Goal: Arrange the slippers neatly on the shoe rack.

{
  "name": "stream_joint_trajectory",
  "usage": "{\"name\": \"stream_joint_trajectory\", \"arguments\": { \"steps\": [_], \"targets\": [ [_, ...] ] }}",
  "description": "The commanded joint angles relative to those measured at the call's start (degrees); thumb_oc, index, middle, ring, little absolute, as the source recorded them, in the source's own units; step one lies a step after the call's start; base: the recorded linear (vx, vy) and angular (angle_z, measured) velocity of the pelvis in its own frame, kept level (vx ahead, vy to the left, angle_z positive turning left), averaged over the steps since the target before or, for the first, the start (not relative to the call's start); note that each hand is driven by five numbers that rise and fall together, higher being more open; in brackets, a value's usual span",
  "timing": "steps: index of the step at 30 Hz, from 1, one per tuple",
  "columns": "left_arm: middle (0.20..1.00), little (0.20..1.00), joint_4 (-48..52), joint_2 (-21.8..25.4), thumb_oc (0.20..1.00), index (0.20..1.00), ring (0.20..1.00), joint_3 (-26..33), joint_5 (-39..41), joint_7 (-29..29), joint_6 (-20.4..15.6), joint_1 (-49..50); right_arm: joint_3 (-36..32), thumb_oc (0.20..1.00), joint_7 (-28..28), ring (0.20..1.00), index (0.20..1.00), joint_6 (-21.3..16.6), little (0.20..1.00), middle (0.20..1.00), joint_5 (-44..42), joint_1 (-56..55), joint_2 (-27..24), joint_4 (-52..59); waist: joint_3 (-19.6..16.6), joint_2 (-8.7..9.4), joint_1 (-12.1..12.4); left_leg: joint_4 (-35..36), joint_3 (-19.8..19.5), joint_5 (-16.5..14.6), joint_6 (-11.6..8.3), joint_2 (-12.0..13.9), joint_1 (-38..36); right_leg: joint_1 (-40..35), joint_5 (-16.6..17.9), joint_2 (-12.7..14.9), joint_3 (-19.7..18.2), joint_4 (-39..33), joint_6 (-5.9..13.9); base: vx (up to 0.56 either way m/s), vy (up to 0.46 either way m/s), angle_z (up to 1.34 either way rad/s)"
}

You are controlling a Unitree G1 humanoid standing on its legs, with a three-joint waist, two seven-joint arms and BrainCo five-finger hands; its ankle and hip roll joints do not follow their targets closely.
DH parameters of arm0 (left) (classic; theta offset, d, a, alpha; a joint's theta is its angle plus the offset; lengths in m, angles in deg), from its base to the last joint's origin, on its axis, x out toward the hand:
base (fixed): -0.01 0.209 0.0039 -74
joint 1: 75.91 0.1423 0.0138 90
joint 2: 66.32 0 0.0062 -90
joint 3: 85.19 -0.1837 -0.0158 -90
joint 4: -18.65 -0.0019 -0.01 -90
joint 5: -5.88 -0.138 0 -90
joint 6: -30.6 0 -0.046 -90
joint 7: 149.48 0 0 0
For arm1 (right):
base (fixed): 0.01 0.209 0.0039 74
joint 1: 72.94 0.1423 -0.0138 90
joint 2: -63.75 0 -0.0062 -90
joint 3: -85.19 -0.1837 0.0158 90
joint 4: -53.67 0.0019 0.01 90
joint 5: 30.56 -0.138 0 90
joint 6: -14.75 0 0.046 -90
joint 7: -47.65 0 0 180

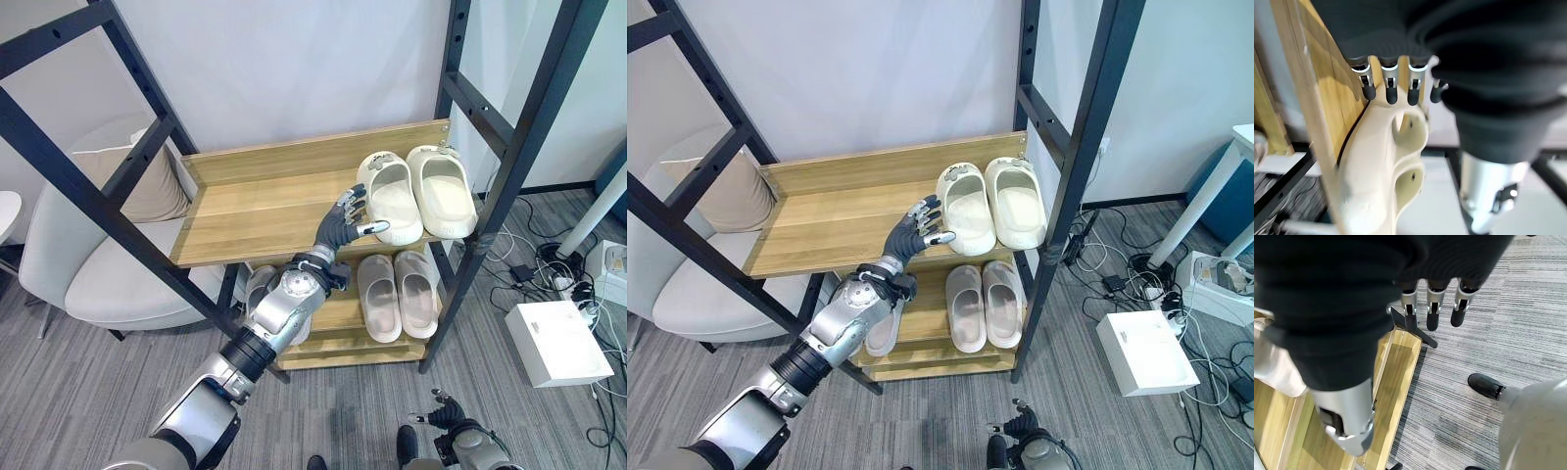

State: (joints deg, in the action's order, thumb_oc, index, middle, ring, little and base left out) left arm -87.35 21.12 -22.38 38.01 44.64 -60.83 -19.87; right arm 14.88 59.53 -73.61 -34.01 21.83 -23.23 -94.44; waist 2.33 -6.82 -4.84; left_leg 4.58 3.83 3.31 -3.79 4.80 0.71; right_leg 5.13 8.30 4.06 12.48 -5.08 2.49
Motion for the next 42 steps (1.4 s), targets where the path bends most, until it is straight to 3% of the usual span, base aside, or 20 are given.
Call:
{"name": "stream_joint_trajectory", "arguments": {
  "steps": [1,6,7,9,13,17,19,22,26,27,29,31,34,35,37,42],
  "targets": [
    [1.0,1.0,0.53,1.6,1.0,1.0,1.0,5.49,-0.73,2.41,-5.7,-4.93,0.39,1.0,0.73,1.0,1.0,-1.46,1.0,1.0,-1.47,1.67,1.62,-0.4,0.75,2.77,0.36,0.42,-1.85,-1.55,-0.65,-1.4,-0.68,-5.41,-7.47,0.58,1.7,0.08,3.75,0.0,0.0,0.0],
    [1.0,1.0,13.01,4.96,1.0,1.0,1.0,11.08,-1.88,2.95,-8.92,-0.26,-0.54,1.0,0.38,1.0,1.0,-2.14,1.0,1.0,-1.79,1.98,1.14,-0.86,0.31,3.62,1.9,0.42,-2.4,-1.68,-0.65,-1.51,-0.71,-5.68,-7.48,0.59,2.03,0.08,3.8,0.0,0.003,0.02],
    [1.0,1.0,20.11,5.53,1.0,1.0,1.0,11.84,0.12,0.67,-10.35,1.67,-0.63,1.0,0.13,1.0,1.0,-2.29,1.0,1.0,-2.01,2.6,1.31,-1.69,0.28,3.95,2.56,0.42,-2.53,-1.75,-0.59,-1.56,-0.71,-5.73,-7.4,0.65,2.19,0.08,3.85,-0.01,0.011,0.07],
    [1.0,1.0,23.92,5.94,1.0,1.0,1.0,11.95,1.78,-1.2,-10.83,2.74,-0.67,1.0,-0.05,1.0,1.0,-2.36,1.0,1.0,-2.04,2.73,1.37,-2.17,0.21,4.11,2.91,0.42,-2.61,-1.8,-0.54,-1.6,-0.71,-5.76,-7.35,0.7,2.23,0.08,3.87,-0.01,0.008,0.02],
    [1.0,1.0,40.71,8.41,1.0,1.0,1.0,9.61,7.34,-11.21,-11.5,7.04,-0.97,1.0,-1.73,1.0,1.0,-2.36,1.0,1.0,-1.29,3.52,2.07,-4.5,-0.03,4.73,4.47,0.42,-3.23,-2.19,-0.29,-1.86,-0.76,-6.08,-7.32,0.97,2.63,0.08,3.99,-0.01,0.009,0.03],
    [1.0,1.0,47.14,9.51,1.0,1.0,1.0,7.08,10.15,-15.64,-11.11,10.59,-0.63,1.0,-2.51,1.0,1.0,-2.59,1.0,1.0,-0.45,3.97,3.02,-5.64,-0.16,5.1,5.61,0.42,-3.77,-2.37,-0.11,-2.1,-0.85,-6.54,-7.45,1.19,3.2,0.08,3.97,0.0,0.01,0.14],
    [1.0,1.0,51.47,12.36,1.0,1.0,1.0,2.99,11.11,-20.37,-9.2,14.77,-0.01,1.0,-2.9,1.0,1.0,-2.9,1.0,1.0,0.42,4.89,3.76,-6.42,-0.19,5.19,6.9,0.42,-4.39,-2.5,0.14,-2.39,-0.95,-6.94,-7.53,1.35,3.66,0.08,4.04,-0.02,0.03,0.09],
    [1.0,1.0,51.28,13.58,1.0,1.0,1.0,0.95,11.61,-22.5,-7.9,17.85,0.6,1.0,-3.16,1.0,1.0,-3.22,1.0,1.0,0.86,5.33,4.5,-6.67,-0.19,5.37,7.53,0.42,-4.58,-2.47,0.35,-2.46,-1.01,-7.14,-7.54,1.43,3.88,0.08,4.03,-0.01,0.018,0.15],
    [1.0,1.0,41.11,16.71,1.0,1.0,1.0,-4.79,7.7,-25.3,-4.97,26.97,1.84,1.0,-2.94,1.0,1.0,-3.85,1.0,1.0,2.0,6.43,5.44,-6.68,0.41,5.26,8.4,0.42,-4.86,-2.45,0.69,-2.58,-1.32,-7.48,-7.49,1.48,4.0,0.08,4.03,-0.01,0.015,0.06],
    [1.0,1.0,34.37,18.42,1.0,1.0,1.0,-5.72,0.9,-25.49,-4.64,30.67,1.99,1.0,-2.98,1.0,1.0,-4.27,1.0,1.0,1.59,6.23,5.72,-6.33,0.56,5.34,8.62,0.42,-5.01,-2.42,0.82,-2.59,-1.29,-7.53,-7.5,1.51,3.98,0.08,4.07,-0.02,0.03,-0.01],
    [1.0,1.0,29.67,18.18,1.0,1.0,1.0,-6.45,-1.62,-25.03,-4.32,32.83,2.23,1.0,-2.69,1.0,1.0,-4.36,1.0,1.0,1.39,6.34,5.69,-5.96,0.71,5.34,8.63,0.42,-5.11,-2.4,0.89,-2.61,-1.35,-7.55,-7.49,1.55,3.94,0.08,4.08,0.0,0.0,0.0],
    [1.0,1.0,11.97,14.56,1.0,1.0,1.0,-7.8,-11.28,-23.11,-3.91,37.4,2.99,1.0,-2.47,1.0,1.0,-4.76,1.0,1.0,0.04,5.24,5.17,-3.84,1.08,5.77,8.52,0.42,-5.18,-2.25,1.04,-2.68,-1.36,-7.51,-7.41,1.5,3.74,0.08,4.13,0.0,0.0,0.0],
    [1.0,1.0,-4.23,8.72,1.0,1.0,1.0,-6.36,-16.54,-18.63,-3.88,38.5,3.67,1.0,-1.81,1.0,1.0,-5.1,1.0,1.0,-1.57,2.43,3.72,0.13,1.36,6.25,7.94,0.41,-5.2,-2.05,1.12,-2.64,-1.24,-7.33,-7.21,1.53,3.84,0.08,4.11,0.0,0.0,0.0],
    [1.0,1.0,-4.29,8.67,1.0,1.0,1.0,-6.37,-16.55,-18.62,-3.92,38.48,3.68,1.0,-1.81,1.0,1.0,-5.09,1.0,1.0,-1.57,2.42,3.69,0.15,1.35,6.22,7.93,0.41,-5.21,-2.05,1.12,-2.64,-1.23,-7.32,-7.21,1.53,3.85,0.08,4.11,-0.02,0.0,0.03],
    [1.0,1.0,-15.73,4.82,1.0,1.0,1.0,-2.56,-19.12,-14.29,-3.66,38.04,3.33,1.0,-1.37,1.0,1.0,-5.09,1.0,1.0,-2.18,0.32,2.66,1.69,1.51,6.69,7.67,0.42,-5.2,-1.83,1.18,-2.69,-1.03,-7.1,-6.96,1.6,3.94,0.08,4.1,0.0,0.0,0.0],
    [1.0,1.0,-26.08,1.85,1.0,1.0,1.0,4.37,-18.42,-10.13,-3.66,37.22,1.81,1.0,-0.74,1.0,1.0,-4.89,1.0,1.0,-2.93,-0.74,1.89,1.76,1.36,6.91,7.71,0.42,-5.06,-1.68,1.28,-2.74,-0.95,-6.94,-6.85,1.67,4.04,0.08,4.06,0.0,0.001,0.01]
  ]
}}
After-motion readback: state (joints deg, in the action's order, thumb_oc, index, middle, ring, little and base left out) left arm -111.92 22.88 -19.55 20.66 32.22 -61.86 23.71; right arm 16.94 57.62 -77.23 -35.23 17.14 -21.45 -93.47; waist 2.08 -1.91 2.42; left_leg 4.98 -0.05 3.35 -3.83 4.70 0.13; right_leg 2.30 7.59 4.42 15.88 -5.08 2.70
